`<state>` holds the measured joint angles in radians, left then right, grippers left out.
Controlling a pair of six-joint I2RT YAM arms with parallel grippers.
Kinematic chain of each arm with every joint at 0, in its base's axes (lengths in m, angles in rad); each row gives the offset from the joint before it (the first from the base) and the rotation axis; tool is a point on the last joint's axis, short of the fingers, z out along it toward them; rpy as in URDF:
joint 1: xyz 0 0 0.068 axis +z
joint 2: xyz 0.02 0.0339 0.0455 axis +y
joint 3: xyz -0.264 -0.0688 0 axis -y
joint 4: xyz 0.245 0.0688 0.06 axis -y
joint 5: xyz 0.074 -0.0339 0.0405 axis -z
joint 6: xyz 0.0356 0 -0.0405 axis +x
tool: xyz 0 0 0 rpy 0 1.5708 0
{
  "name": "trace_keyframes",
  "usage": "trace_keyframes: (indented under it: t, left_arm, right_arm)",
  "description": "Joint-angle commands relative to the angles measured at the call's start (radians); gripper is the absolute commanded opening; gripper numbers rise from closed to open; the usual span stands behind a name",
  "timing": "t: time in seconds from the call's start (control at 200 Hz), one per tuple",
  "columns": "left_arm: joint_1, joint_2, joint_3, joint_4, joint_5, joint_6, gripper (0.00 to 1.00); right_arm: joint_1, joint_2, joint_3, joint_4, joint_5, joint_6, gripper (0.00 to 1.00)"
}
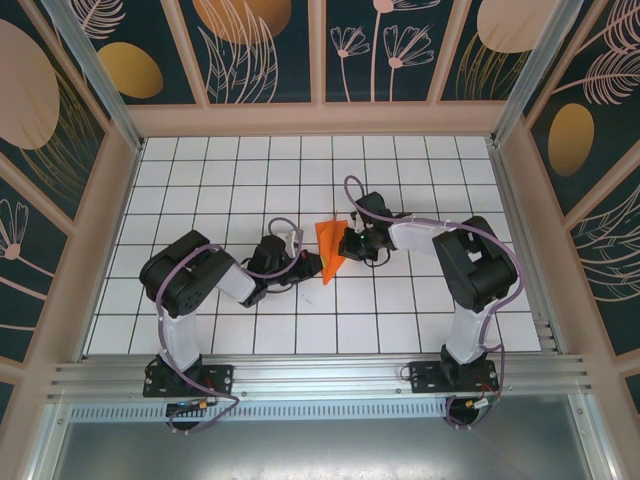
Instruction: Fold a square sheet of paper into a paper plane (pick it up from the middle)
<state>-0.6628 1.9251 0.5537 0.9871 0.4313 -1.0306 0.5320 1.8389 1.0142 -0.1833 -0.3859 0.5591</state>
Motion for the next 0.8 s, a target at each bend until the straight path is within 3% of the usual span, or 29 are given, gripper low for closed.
trace_keyframes:
  t: [0.0, 0.2, 0.39, 0.796]
  left_arm:
    - [0.003, 0.038, -0.031, 0.001, 0.0, -0.039, 0.0]
    - [0.003, 0.038, -0.012, -0.065, -0.008, -0.021, 0.0]
    - [0.004, 0.03, 0.025, -0.163, -0.015, 0.011, 0.0]
    - [0.003, 0.025, 0.031, -0.226, -0.047, -0.027, 0.0]
  right_arm:
    - [0.01, -0.071, 0.013, 0.027, -0.02, 0.004, 0.08]
    - [0.01, -0.115, -0.005, 0.121, -0.096, 0.028, 0.04]
    - [0.01, -0.06, 0.008, 0.195, -0.18, 0.054, 0.05]
    - [0.01, 0.074, 0.092, 0.173, -0.206, 0.035, 0.05]
